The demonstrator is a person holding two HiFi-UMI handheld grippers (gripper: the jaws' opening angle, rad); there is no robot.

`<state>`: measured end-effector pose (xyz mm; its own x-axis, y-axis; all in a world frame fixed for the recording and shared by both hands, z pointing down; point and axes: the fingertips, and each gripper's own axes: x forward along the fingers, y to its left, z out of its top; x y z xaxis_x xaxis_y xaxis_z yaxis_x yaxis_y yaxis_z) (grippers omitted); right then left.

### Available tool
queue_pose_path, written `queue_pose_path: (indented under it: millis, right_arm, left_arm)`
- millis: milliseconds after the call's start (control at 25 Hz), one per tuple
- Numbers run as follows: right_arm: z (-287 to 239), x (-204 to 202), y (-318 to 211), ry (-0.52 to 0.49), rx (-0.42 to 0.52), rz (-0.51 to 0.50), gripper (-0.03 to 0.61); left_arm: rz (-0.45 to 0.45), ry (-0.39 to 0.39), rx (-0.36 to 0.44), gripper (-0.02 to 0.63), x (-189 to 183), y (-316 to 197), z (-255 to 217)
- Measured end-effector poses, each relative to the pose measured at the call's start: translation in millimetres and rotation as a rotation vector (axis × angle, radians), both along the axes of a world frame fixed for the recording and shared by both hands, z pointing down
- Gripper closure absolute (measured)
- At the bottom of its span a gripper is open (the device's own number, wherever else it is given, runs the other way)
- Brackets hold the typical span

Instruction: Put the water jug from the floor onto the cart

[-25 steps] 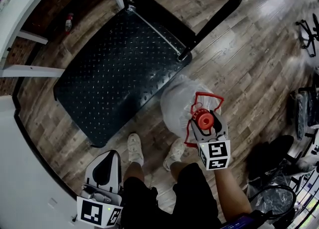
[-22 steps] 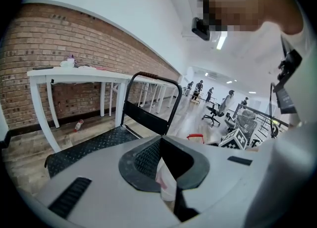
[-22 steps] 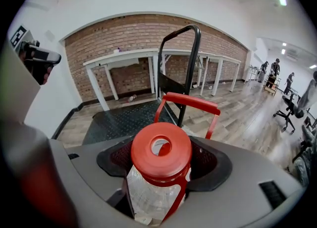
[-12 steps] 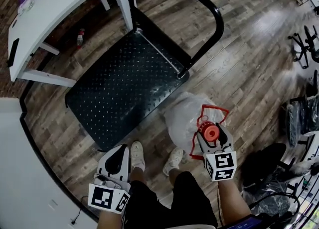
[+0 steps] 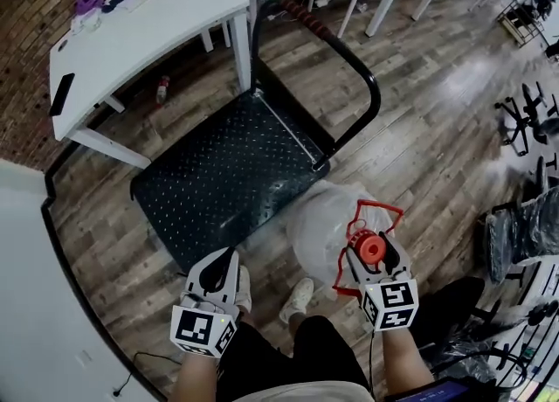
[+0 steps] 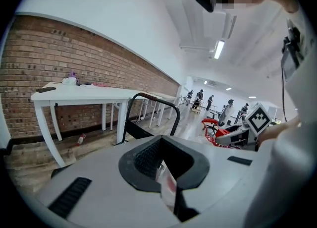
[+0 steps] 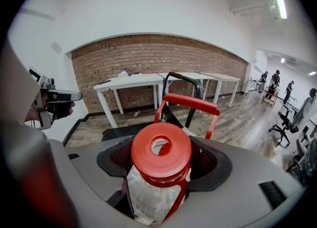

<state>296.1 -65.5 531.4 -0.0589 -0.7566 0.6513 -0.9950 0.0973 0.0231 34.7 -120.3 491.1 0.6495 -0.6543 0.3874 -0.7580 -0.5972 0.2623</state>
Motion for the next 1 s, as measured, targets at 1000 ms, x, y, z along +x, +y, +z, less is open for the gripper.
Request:
queue_pose_path:
  millis: [1000]
  right_arm:
    - [13.5,-247.6,-121.1,-0.05,-0.03,-0.569,0.262]
  left_arm:
    - [-0.607,-0.052,0.025,0.62,-249.3,30.8,-3.7]
